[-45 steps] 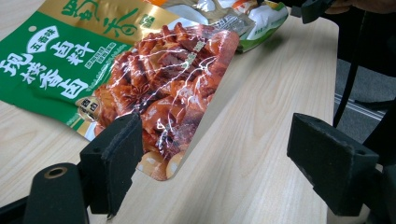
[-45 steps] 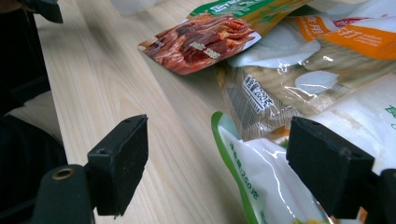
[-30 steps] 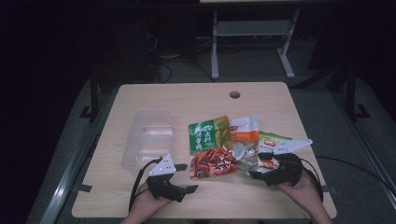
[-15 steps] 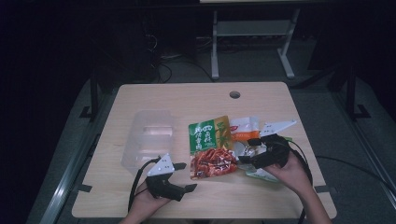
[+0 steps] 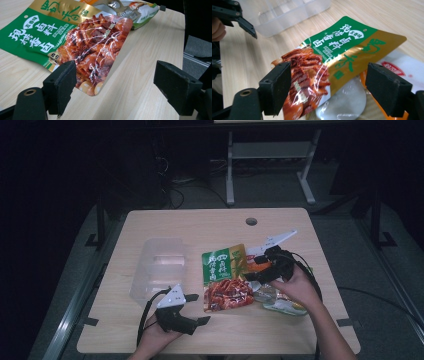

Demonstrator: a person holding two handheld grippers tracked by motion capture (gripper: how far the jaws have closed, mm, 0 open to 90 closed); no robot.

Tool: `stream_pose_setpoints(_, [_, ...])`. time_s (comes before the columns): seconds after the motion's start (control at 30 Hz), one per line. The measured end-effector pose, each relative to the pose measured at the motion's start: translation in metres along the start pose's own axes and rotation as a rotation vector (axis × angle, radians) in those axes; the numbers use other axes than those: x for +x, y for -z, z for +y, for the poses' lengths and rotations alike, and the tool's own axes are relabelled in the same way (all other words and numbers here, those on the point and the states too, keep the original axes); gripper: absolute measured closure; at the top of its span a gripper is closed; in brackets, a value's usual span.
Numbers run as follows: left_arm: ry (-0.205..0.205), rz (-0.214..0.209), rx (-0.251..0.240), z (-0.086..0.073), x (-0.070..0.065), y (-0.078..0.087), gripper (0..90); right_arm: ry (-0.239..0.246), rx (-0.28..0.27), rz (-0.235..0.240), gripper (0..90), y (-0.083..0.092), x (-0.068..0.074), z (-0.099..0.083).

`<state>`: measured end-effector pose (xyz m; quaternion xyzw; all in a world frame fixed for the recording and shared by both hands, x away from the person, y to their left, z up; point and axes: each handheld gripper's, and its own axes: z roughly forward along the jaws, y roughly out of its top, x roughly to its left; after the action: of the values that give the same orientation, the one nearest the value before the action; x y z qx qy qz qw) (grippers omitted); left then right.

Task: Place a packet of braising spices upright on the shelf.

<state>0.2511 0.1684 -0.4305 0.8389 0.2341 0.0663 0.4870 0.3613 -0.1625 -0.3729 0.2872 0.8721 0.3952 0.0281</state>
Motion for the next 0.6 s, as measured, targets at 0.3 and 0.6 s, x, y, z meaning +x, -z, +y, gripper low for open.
stream_pose_setpoints(0.3, [-0.006,-0.001,0.006,0.001,0.001,0.0,18.3,-0.024,0.049,-0.003,20.6,-0.015,-0.014,0.02])
stream_pose_setpoints(0.6, [-0.004,-0.006,0.001,0.001,0.0,-0.001,18.3,-0.067,0.077,-0.012,22.7,-0.027,-0.029,0.028])
